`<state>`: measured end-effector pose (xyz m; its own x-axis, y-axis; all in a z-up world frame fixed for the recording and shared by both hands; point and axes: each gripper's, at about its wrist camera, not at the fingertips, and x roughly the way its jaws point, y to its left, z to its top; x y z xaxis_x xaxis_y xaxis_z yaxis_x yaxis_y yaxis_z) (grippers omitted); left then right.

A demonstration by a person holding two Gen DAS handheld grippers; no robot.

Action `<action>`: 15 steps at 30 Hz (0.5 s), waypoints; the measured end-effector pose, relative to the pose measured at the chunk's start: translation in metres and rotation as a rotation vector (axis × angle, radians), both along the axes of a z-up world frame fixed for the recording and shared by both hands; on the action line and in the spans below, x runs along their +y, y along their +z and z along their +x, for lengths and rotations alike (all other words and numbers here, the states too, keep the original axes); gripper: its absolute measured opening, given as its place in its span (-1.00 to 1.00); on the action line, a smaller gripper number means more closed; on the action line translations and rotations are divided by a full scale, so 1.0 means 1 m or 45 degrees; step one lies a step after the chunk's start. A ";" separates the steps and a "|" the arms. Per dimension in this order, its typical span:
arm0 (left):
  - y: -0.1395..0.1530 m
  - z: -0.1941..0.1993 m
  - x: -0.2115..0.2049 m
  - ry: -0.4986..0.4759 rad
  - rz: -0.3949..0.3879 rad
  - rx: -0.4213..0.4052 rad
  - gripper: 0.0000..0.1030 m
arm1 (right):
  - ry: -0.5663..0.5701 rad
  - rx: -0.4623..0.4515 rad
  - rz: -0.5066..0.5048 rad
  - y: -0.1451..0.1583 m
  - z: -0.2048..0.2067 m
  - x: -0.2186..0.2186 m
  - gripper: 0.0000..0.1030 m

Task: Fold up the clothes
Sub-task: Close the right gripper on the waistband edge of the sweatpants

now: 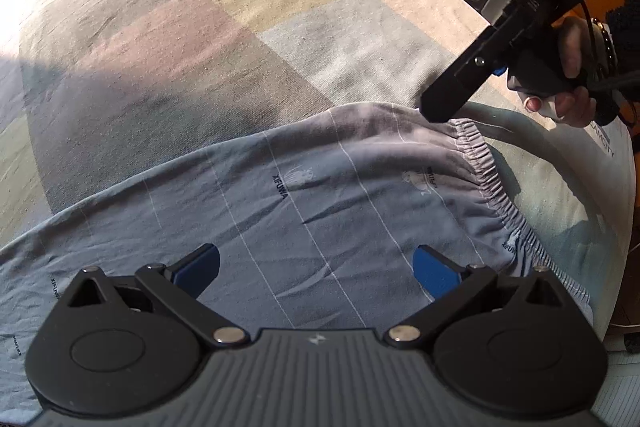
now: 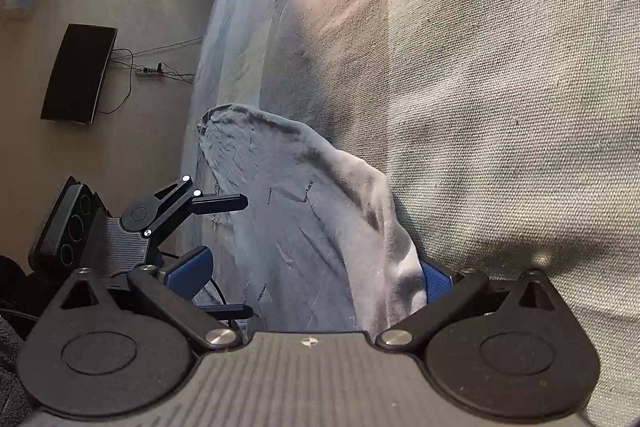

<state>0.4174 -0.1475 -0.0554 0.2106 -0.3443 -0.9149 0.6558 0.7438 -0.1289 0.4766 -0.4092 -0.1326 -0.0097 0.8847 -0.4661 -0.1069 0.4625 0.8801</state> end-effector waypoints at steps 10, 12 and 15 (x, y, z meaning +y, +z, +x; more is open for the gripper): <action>-0.005 -0.002 0.014 0.066 -0.008 0.028 0.99 | -0.030 -0.014 -0.002 -0.012 -0.003 -0.026 0.26; -0.004 -0.004 0.015 0.051 -0.004 0.024 0.99 | -0.054 0.027 0.012 -0.016 -0.001 -0.030 0.20; -0.002 -0.007 0.016 0.028 0.004 0.015 0.99 | -0.021 0.062 -0.004 -0.014 -0.008 -0.034 0.36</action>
